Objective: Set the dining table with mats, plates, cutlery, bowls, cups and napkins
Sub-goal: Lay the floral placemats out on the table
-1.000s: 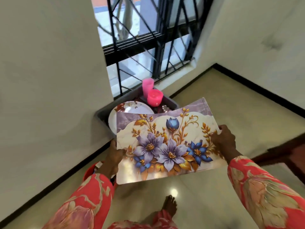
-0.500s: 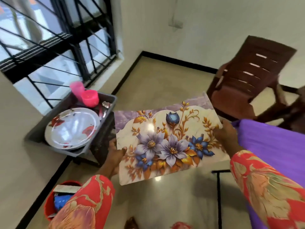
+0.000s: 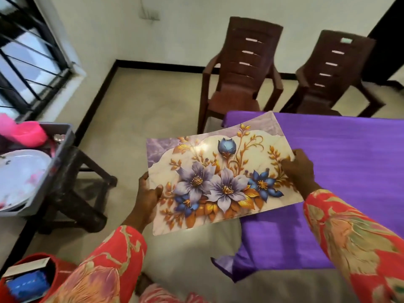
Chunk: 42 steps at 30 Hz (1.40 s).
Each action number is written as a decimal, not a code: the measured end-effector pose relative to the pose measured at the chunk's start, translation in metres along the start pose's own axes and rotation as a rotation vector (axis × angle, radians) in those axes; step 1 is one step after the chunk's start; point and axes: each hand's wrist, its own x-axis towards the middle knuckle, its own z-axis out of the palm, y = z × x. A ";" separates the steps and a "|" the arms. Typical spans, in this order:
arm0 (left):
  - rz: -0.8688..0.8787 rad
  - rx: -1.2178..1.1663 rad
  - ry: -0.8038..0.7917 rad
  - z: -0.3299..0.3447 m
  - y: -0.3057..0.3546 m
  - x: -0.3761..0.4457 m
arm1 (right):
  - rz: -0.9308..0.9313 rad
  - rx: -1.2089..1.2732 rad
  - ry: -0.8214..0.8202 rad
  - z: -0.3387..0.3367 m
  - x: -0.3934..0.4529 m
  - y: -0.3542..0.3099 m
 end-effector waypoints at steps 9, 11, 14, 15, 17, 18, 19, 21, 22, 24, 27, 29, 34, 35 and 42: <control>-0.012 0.185 -0.034 0.106 -0.056 -0.079 | 0.153 0.097 0.043 -0.094 -0.026 0.133; -0.038 0.223 -0.039 0.122 -0.063 -0.087 | 0.186 0.086 0.060 -0.102 -0.031 0.154; -0.064 0.301 -0.066 0.142 -0.070 -0.088 | 0.231 0.084 0.093 -0.107 -0.034 0.178; -0.067 0.317 -0.078 0.148 -0.071 -0.087 | 0.244 0.089 0.107 -0.109 -0.034 0.185; -0.063 0.353 -0.093 0.156 -0.072 -0.081 | 0.278 0.091 0.142 -0.111 -0.034 0.197; -0.056 0.381 -0.097 0.159 -0.073 -0.076 | 0.300 0.089 0.160 -0.112 -0.034 0.203; -0.044 0.404 -0.094 0.163 -0.073 -0.072 | 0.317 0.083 0.179 -0.112 -0.033 0.209; -0.011 0.463 -0.066 0.173 -0.075 -0.066 | 0.340 0.062 0.212 -0.112 -0.030 0.218; 0.005 0.493 -0.035 0.179 -0.076 -0.063 | 0.347 0.052 0.228 -0.114 -0.028 0.221; 0.043 0.534 0.037 0.190 -0.076 -0.060 | 0.344 0.045 0.246 -0.115 -0.024 0.226; 0.069 0.603 0.113 0.199 -0.073 -0.054 | 0.332 0.020 0.250 -0.117 -0.021 0.232; 0.073 0.620 0.137 0.200 -0.072 -0.047 | 0.337 -0.003 0.253 -0.117 -0.019 0.234; 0.057 0.621 0.109 0.195 -0.067 -0.037 | 0.348 -0.035 0.236 -0.121 -0.009 0.236; 0.046 0.617 0.105 0.195 -0.066 -0.037 | 0.348 -0.038 0.233 -0.122 -0.006 0.237; 0.025 0.714 0.129 0.208 -0.067 -0.041 | 0.359 -0.063 0.189 -0.128 0.021 0.245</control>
